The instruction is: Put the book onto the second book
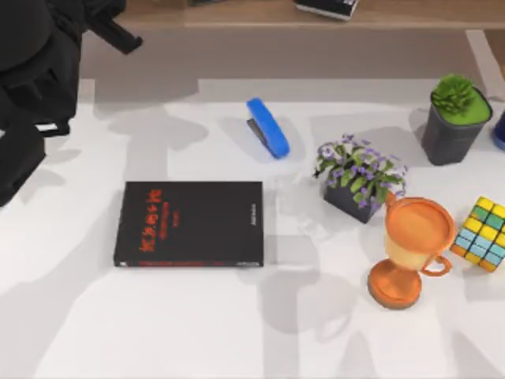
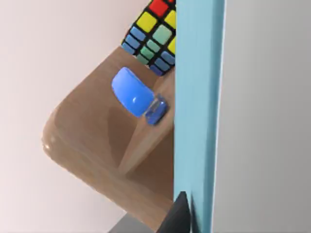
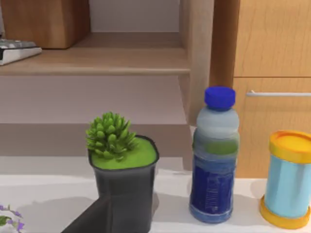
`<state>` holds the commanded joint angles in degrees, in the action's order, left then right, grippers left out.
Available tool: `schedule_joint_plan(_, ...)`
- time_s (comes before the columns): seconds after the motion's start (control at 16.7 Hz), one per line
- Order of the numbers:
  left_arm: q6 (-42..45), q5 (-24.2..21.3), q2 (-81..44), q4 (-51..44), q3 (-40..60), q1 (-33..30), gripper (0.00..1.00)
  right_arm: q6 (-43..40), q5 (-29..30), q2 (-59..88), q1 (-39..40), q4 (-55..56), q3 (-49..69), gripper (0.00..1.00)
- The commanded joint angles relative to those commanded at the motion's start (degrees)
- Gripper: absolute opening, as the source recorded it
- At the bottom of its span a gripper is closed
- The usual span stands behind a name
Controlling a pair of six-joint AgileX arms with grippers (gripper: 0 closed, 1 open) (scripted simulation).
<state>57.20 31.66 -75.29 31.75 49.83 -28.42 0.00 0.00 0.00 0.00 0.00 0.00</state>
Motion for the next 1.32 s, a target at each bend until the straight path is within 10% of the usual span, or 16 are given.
schedule_joint_plan(0.48, 6.11, 6.76, -15.53, -8.26, -19.30, -19.42, 0.00, 0.00, 0.00, 0.00, 0.00, 0.00, 0.00, 1.00)
schedule_joint_plan(1.32, 6.77, 6.29, -17.55, -7.62, -19.73, -19.39, 0.08, 0.00, 0.00, 0.00, 0.00, 0.00, 0.00, 1.00)
